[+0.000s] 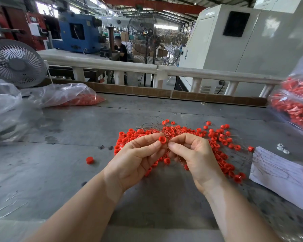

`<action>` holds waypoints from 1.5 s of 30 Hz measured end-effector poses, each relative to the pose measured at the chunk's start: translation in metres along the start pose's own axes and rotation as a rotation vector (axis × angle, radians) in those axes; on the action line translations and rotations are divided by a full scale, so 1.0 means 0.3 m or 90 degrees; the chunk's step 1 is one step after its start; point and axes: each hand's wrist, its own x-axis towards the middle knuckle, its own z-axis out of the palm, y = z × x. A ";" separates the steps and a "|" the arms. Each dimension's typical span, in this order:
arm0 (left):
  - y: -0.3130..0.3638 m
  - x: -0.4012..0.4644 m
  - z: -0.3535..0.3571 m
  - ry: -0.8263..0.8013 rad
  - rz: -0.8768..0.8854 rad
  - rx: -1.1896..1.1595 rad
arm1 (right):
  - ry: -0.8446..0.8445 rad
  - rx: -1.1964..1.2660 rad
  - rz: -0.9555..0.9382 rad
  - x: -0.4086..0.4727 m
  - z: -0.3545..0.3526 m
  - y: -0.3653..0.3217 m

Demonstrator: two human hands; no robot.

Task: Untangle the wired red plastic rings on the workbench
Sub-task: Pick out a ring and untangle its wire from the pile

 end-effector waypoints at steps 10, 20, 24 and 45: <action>0.001 -0.002 0.005 -0.026 -0.008 -0.036 | -0.019 0.030 0.072 0.003 -0.001 -0.003; 0.001 -0.004 0.001 -0.049 -0.004 -0.041 | -0.015 -0.007 0.133 0.003 -0.004 0.002; 0.000 -0.001 -0.001 -0.037 0.002 -0.040 | -0.018 -0.053 0.130 0.004 -0.006 0.007; -0.008 0.012 -0.004 0.062 0.023 -0.048 | 0.007 -0.744 0.151 -0.006 -0.082 -0.030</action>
